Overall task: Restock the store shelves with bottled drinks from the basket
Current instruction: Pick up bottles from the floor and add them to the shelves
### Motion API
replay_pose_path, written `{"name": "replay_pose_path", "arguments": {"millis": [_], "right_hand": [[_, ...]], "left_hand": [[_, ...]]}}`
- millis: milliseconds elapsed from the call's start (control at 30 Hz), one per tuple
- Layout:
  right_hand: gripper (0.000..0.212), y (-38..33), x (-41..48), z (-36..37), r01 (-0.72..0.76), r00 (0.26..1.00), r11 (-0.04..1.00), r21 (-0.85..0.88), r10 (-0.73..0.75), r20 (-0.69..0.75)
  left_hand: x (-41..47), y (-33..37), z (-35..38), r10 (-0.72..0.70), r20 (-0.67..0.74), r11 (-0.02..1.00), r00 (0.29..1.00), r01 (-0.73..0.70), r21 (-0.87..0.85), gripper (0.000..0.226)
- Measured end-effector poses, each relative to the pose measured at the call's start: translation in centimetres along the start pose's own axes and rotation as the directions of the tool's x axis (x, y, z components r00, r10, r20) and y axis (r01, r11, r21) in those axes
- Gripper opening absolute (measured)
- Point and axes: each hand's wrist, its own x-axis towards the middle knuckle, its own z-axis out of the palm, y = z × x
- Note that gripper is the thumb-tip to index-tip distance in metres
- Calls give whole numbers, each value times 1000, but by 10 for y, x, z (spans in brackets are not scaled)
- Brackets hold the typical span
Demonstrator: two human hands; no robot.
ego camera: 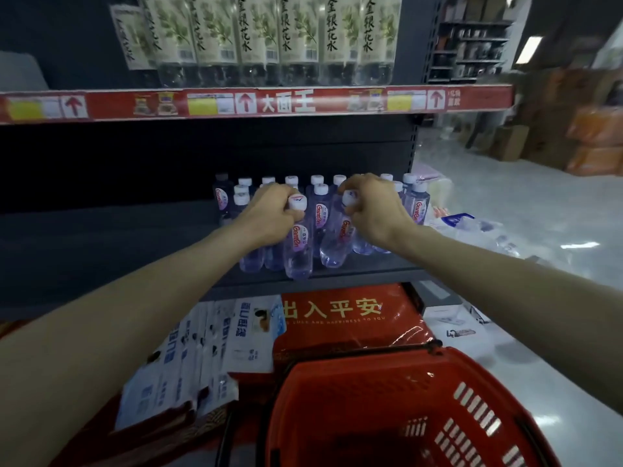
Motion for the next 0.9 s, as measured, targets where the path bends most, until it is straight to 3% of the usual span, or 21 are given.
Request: {"name": "replay_pose_path", "arguments": {"millis": [167,300,433,500,667,900], "right_hand": [[34,10,20,23,15,1000,1000,-9,-15,14],[27,14,35,50,33,994,999,-38,-29,104],[30,16,49,62,7,992,997,-71,2,128],[36,19,53,65,-8,994,998,-61,15,110],[48,32,46,72,12,999,999,50,-14,40],[28,32,17,81,152,988,981,124,-148,-46]], "left_hand": [[26,-11,24,-3,-45,1000,999,3,-1,9],[28,-22,48,39,-9,999,999,-38,39,22],[37,-27,57,-2,-63,996,998,8,92,22],[44,-25,59,-29,-90,989,996,42,140,21],[53,-25,64,-21,-72,986,997,32,161,43],[54,-32,68,20,-185,989,982,7,146,50]]}}
